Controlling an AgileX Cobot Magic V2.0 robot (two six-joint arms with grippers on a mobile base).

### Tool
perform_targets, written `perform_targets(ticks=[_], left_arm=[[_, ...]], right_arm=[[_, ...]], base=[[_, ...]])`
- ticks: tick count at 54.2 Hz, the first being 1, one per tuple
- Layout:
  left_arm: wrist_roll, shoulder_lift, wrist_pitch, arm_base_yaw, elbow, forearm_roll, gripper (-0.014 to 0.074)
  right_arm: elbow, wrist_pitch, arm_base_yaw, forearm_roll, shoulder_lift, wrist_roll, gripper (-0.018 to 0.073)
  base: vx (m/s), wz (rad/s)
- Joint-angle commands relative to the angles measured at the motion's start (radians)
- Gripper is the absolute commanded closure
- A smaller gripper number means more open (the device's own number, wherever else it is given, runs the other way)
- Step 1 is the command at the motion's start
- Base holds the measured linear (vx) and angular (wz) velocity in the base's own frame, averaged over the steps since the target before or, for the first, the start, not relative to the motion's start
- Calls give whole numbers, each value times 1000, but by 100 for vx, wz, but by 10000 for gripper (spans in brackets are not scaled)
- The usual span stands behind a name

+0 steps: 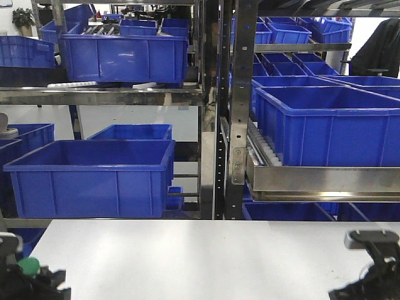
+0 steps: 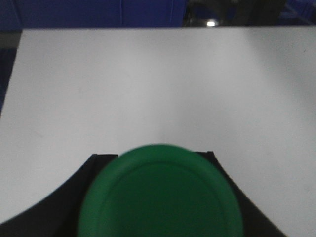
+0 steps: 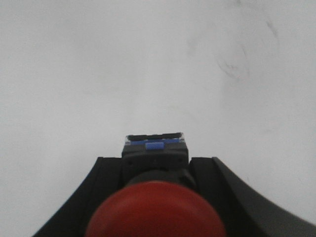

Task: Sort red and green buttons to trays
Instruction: 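Lift both held buttons up off the table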

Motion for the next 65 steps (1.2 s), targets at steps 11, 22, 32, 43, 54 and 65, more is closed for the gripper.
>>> perform_targets(ticks=[11,22,32,43,54,65], left_arm=[[-4,-279,29,-7,-56,-3,596],[-3,-450,199,-24,-152,-5,596],[6,-603,287,-92,-148,-4,596],[41,-692,381,-107,-148,-4,596],[59,-730,417,-107,-145,-4,596],[56,-738,433,-107,-145,-6,596]], right_arm=[[-26,-171,120,30,-338,-15,568],[-26,-140,129,27,-535,-12,568],[-12,-138,129,27,-673,-12,568],[100,-195,127,27,-792,-12,568],[126,-198,127,27,-838,-12,568],[126,-192,127,28,-838,-13,568]], base=[[0,0],[0,0],[0,0],[0,0],[0,0],[0,0]])
